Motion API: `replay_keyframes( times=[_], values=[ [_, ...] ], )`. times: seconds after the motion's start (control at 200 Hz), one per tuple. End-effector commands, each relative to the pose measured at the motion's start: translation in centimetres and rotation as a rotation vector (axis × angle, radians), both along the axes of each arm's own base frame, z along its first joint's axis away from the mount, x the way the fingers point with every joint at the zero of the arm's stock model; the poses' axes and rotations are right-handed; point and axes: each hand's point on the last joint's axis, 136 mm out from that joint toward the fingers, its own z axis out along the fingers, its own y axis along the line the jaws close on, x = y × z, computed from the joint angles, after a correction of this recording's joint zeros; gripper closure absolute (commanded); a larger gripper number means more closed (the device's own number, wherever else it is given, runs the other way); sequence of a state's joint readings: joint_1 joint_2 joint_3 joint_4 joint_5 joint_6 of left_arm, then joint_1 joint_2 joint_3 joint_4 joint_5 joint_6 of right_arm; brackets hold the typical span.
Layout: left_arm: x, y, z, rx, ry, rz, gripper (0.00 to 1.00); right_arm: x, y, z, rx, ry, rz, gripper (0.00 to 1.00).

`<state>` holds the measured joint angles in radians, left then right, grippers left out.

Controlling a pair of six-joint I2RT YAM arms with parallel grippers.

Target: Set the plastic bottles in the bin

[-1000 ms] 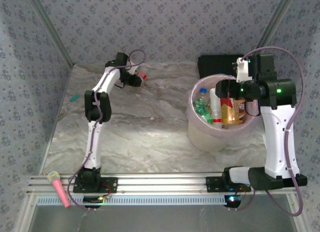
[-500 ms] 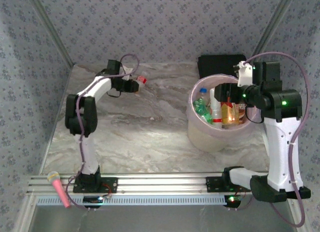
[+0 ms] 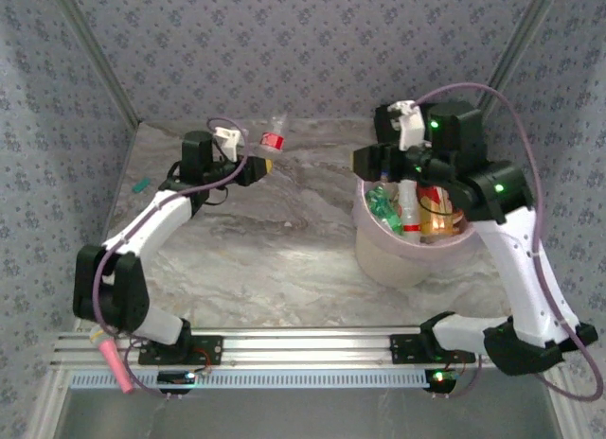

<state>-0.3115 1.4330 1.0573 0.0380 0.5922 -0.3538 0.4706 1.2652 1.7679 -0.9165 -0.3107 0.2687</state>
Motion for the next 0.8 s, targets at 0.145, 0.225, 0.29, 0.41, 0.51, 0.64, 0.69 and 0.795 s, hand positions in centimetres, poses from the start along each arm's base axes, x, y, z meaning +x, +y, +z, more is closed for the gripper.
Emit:
replay_keyframes(
  times=[0.145,0.225,0.29,0.41,0.51,0.64,0.69,0.795],
  values=[
    [-5.2,-3.6,6.6,-0.124,-0.185,-0.036,0.68,4.9,5.4,0.0,0.099,0.019,-0.012,0.18],
    [-6.5,-4.2,7.3,-0.134,-0.211,-0.038,0.68,6.0,6.7,-0.7,0.100,0.039,0.010,0.12],
    [-7.2,-4.5,7.9,-0.154,-0.235,-0.039,0.68,6.7,7.6,-1.5,0.098,0.055,0.018,0.10],
    [-8.1,-5.1,8.3,-0.175,-0.252,-0.055,0.68,7.6,8.9,-2.3,0.122,0.077,0.046,0.10],
    [-8.3,-5.5,8.2,-0.179,-0.245,-0.071,0.68,8.4,9.6,-3.0,0.127,0.093,0.051,0.12],
    [-8.4,-5.7,8.4,-0.187,-0.245,-0.076,0.68,8.9,10.2,-3.8,0.132,0.103,0.062,0.17],
    [-8.4,-5.7,8.2,-0.185,-0.241,-0.072,0.68,8.7,10.4,-4.0,0.137,0.115,0.070,0.20],
    [-8.4,-5.6,8.3,-0.182,-0.245,-0.066,0.67,8.8,10.9,-3.5,0.171,0.107,0.095,0.24]
  ],
)
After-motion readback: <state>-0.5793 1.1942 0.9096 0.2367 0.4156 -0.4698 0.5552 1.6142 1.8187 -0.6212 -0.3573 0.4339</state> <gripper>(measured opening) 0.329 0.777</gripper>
